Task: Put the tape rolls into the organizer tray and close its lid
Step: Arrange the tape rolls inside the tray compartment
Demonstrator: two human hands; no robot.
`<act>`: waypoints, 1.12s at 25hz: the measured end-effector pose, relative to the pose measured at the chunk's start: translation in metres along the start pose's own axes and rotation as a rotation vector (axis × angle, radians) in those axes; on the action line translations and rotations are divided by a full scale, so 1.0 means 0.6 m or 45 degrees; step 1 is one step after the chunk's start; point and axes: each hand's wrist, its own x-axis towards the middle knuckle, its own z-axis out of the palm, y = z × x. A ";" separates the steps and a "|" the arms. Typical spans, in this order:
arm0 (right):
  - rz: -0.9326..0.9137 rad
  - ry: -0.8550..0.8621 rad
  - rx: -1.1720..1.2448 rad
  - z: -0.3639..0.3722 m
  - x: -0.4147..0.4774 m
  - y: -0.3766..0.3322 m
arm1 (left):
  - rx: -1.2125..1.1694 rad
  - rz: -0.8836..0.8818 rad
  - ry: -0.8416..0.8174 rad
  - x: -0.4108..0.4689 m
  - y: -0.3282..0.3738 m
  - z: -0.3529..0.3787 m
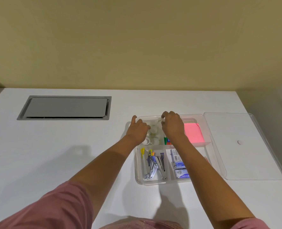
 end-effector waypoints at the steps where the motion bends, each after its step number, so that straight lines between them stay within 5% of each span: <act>1: 0.019 0.017 0.060 0.000 0.000 0.001 | 0.009 0.011 -0.006 0.002 0.001 -0.001; 8: 0.079 0.060 0.272 0.001 0.003 -0.001 | 0.111 0.095 -0.147 0.013 0.007 -0.005; 13: 0.156 0.020 0.409 0.006 0.012 -0.005 | -0.489 -0.157 0.154 0.011 0.012 -0.006; 20: 0.227 -0.111 0.568 0.028 0.017 -0.023 | -0.243 -0.118 0.274 0.006 0.001 -0.006; 28: -0.160 -0.216 -0.121 0.049 0.013 -0.034 | -0.094 -0.172 0.148 -0.004 0.005 -0.009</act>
